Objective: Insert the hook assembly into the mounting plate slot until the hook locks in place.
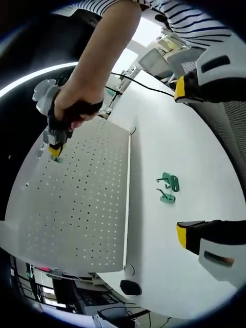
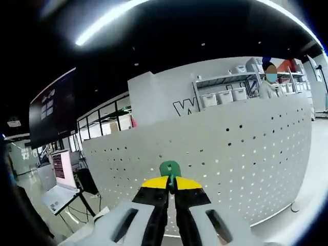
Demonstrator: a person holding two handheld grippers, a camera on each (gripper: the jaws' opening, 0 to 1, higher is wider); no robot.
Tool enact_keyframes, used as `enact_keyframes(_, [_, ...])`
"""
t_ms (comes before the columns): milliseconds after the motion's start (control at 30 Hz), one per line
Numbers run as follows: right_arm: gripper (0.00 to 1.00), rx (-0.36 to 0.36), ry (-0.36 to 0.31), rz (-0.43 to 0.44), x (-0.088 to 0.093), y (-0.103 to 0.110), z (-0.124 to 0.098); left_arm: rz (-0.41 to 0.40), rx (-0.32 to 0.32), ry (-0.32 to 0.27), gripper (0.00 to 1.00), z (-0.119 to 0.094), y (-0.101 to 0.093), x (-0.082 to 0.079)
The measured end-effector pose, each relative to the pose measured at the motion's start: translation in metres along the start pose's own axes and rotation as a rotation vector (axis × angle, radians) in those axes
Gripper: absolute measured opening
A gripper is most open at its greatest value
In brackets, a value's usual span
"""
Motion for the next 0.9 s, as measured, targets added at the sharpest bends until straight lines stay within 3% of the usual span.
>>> enact_keyframes(400, [0.00, 0.085, -0.073, 0.001, -0.021, -0.010, 0.026, -0.020, 0.000, -0.019, 0.96, -0.002, 0.002, -0.001])
enact_keyframes(533, [0.00, 0.086, -0.063, -0.049, -0.024, -0.012, 0.032, -0.020, -0.004, -0.021, 0.96, -0.002, 0.002, -0.002])
enact_keyframes(733, [0.00, 0.107, -0.063, -0.029, -0.021, -0.025, 0.034, -0.029, -0.004, -0.023, 0.95, -0.001, 0.003, -0.002])
enact_keyframes(900, [0.00, 0.098, -0.057, -0.043, -0.021, -0.023, 0.036, -0.032, -0.008, -0.020, 0.95, -0.001, 0.004, -0.002])
Point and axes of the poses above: the point that each gripper's makers call its tool centre point, and the gripper's own axes: z roughly forward along the fingers, y roughly to its left, x roughly out of its underside, the point moved 7 cm from there along -z, roughly backward along the fingers, and after that the axes turned 15 degrees about -x, right-handed, at the moved point
